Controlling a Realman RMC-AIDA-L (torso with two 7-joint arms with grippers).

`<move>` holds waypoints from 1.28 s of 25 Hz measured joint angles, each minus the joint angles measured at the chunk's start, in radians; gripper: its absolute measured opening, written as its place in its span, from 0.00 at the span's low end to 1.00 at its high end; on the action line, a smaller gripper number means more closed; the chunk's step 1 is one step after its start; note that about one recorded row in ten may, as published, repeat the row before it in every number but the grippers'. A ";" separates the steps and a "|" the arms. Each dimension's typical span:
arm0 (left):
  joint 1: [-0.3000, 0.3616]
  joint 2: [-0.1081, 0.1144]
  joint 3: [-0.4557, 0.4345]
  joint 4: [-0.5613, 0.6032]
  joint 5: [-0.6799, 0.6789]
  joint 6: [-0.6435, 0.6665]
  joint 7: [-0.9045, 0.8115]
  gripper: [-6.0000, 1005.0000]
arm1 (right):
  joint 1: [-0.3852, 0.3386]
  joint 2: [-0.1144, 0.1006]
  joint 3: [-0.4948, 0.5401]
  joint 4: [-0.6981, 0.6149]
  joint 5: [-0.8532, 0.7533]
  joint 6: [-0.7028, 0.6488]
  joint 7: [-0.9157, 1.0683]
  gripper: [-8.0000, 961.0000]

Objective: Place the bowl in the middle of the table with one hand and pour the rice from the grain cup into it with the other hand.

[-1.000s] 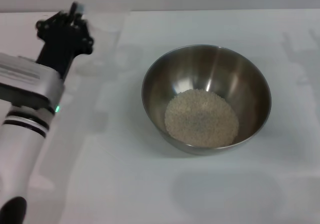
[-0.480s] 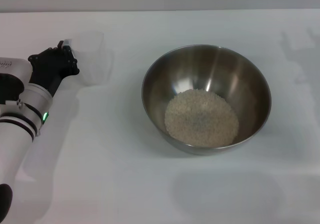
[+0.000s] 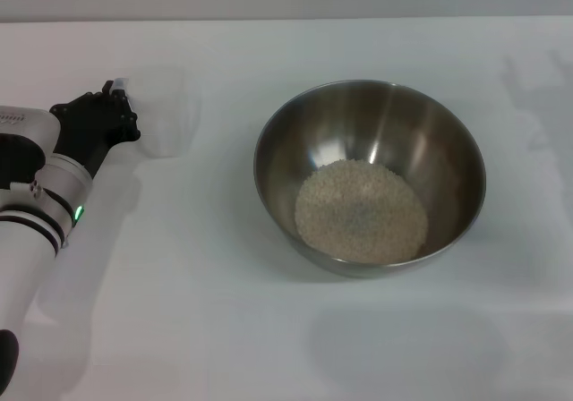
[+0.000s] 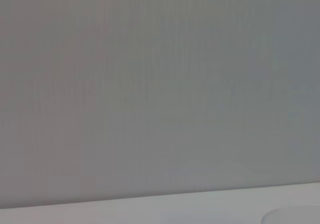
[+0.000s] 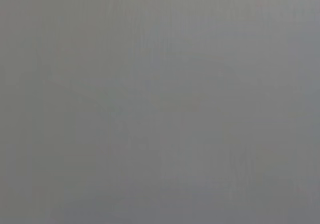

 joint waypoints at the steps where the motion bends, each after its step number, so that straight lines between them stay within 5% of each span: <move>1: 0.000 0.000 0.000 0.000 0.000 0.000 0.000 0.05 | 0.000 0.000 0.000 0.000 0.000 0.000 0.000 0.74; 17: 0.025 0.004 0.011 -0.009 0.009 -0.024 -0.011 0.25 | -0.003 0.000 -0.002 0.000 0.000 -0.002 0.000 0.74; 23: 0.058 0.006 0.011 -0.022 0.027 -0.003 -0.012 0.47 | 0.003 0.000 -0.002 0.003 0.000 0.001 0.000 0.74; 32: 0.152 0.008 0.013 -0.058 0.091 0.143 -0.034 0.51 | 0.005 0.000 0.004 0.009 0.001 0.022 0.000 0.74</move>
